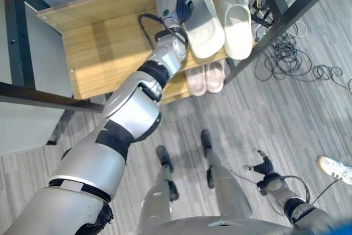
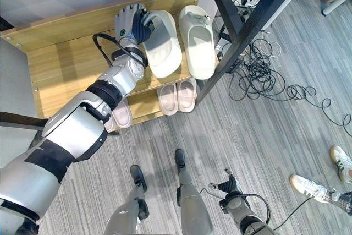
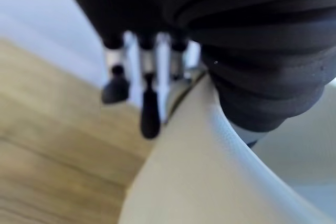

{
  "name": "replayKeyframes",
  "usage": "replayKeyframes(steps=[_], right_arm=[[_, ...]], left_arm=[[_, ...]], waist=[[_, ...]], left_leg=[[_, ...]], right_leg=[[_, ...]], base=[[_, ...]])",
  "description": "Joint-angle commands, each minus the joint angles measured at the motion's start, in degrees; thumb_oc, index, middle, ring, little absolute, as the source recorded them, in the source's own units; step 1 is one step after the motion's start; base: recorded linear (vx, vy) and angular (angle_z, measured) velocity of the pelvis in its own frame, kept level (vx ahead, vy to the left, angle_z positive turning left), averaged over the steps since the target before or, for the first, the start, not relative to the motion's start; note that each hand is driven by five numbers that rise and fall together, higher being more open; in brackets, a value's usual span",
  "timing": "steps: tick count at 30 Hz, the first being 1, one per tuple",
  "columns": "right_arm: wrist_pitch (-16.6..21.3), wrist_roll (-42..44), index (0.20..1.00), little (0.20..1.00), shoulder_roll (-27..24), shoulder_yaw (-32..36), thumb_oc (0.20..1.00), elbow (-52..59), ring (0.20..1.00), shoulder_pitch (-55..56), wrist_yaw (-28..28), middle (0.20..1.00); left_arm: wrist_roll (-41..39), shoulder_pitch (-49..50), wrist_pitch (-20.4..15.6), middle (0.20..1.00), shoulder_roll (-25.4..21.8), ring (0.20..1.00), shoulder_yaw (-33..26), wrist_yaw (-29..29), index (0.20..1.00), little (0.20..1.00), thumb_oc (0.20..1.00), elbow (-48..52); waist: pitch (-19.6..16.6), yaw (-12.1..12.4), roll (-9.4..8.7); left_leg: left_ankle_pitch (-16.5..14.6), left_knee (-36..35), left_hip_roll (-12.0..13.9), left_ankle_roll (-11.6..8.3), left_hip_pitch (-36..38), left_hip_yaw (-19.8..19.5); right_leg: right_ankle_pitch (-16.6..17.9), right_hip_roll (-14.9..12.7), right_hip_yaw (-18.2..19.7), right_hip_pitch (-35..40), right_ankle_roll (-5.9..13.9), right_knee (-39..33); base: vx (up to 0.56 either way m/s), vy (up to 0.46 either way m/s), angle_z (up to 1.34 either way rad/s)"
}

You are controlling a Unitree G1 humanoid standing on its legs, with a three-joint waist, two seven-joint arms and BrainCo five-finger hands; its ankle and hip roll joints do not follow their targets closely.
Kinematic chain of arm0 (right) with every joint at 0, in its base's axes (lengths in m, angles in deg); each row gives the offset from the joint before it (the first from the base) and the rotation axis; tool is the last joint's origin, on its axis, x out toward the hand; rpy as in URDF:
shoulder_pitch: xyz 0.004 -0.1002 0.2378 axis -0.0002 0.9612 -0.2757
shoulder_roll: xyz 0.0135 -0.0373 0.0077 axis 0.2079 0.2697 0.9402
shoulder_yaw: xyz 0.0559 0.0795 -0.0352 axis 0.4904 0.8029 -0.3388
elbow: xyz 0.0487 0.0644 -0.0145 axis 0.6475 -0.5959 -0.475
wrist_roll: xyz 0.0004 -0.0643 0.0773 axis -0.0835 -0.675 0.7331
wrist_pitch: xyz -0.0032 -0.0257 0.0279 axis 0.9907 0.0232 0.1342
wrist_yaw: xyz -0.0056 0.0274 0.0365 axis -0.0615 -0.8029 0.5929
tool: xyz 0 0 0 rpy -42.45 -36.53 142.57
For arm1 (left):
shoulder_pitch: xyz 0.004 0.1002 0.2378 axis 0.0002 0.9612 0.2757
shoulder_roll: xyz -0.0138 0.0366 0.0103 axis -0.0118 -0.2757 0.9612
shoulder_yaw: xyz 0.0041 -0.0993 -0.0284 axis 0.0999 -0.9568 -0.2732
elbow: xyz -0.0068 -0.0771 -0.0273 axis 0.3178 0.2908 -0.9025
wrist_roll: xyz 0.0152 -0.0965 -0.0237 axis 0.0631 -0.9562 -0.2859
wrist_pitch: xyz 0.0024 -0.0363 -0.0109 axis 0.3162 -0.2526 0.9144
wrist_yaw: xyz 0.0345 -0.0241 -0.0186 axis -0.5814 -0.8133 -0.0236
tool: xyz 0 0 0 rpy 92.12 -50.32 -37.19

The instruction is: Arrange the slippers neatly on the shoe rack.

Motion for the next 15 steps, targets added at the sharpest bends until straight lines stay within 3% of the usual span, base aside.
replayKeyframes(steps=[1,2,3,7,15], right_arm=[[0.6,-0.3,1.000,1.000,-5.7,-0.8,1.000,-1.5,1.000,-2.9,-1.3,1.000],[0.8,-0.3,1.000,1.000,-5.6,-0.9,1.000,-1.4,1.000,-2.4,-1.4,1.000],[0.8,-0.3,1.000,1.000,-5.6,-0.9,1.000,-1.5,1.000,-2.3,-1.4,1.000],[0.6,0.3,1.000,1.000,-5.3,-0.6,1.000,-2.1,1.000,-2.6,-1.4,1.000],[-0.4,0.5,1.000,1.000,-4.9,0.2,1.000,-2.7,1.000,-1.9,-0.4,1.000]], left_arm=[[4.1,-11.9,0.1,0.310,-1.8,0.310,-2.3,3.1,0.310,0.310,0.310,-1.7],[4.3,-11.8,0.2,0.602,-1.6,0.602,-2.3,2.9,0.602,0.602,0.602,-1.7],[4.7,-11.5,0.1,1.000,-1.3,1.000,-2.2,2.8,1.000,1.000,1.000,-1.7],[0.1,-11.6,-1.3,1.000,1.0,1.000,-4.4,1.6,1.000,1.000,1.000,-2.6],[-5.7,-9.8,-3.2,1.000,-0.2,1.000,-7.1,0.9,1.000,1.000,1.000,-1.6]], waist=[[5.1,0.3,2.73],[5.0,0.2,2.58],[4.9,0.2,2.53],[4.7,0.1,2.56],[3.6,0.9,3.84]], left_leg=[[-1.5,1.0,2.2,-2.61,-4.6,-8.2],[-1.5,1.1,2.2,-2.57,-4.8,-8.1],[-1.5,1.1,2.2,-2.57,-4.9,-8.1],[-1.4,1.0,2.2,-2.46,-5.4,-8.4],[-1.6,1.2,2.1,-2.52,-4.1,-8.2]], right_leg=[[-6.2,-1.5,-3.2,-3.0,2.99,4.7],[-6.2,-1.5,-3.2,-3.3,2.90,4.8],[-6.3,-1.5,-3.2,-3.3,2.88,4.9],[-6.2,-1.4,-3.3,-4.0,2.78,4.9],[-6.8,-1.4,-3.6,-2.7,2.54,5.5]], base=[[0.01,-0.025,-0.04],[0.01,-0.024,-0.04],[0.01,-0.020,-0.03],[0.00,0.000,0.00],[0.00,0.000,0.00]])
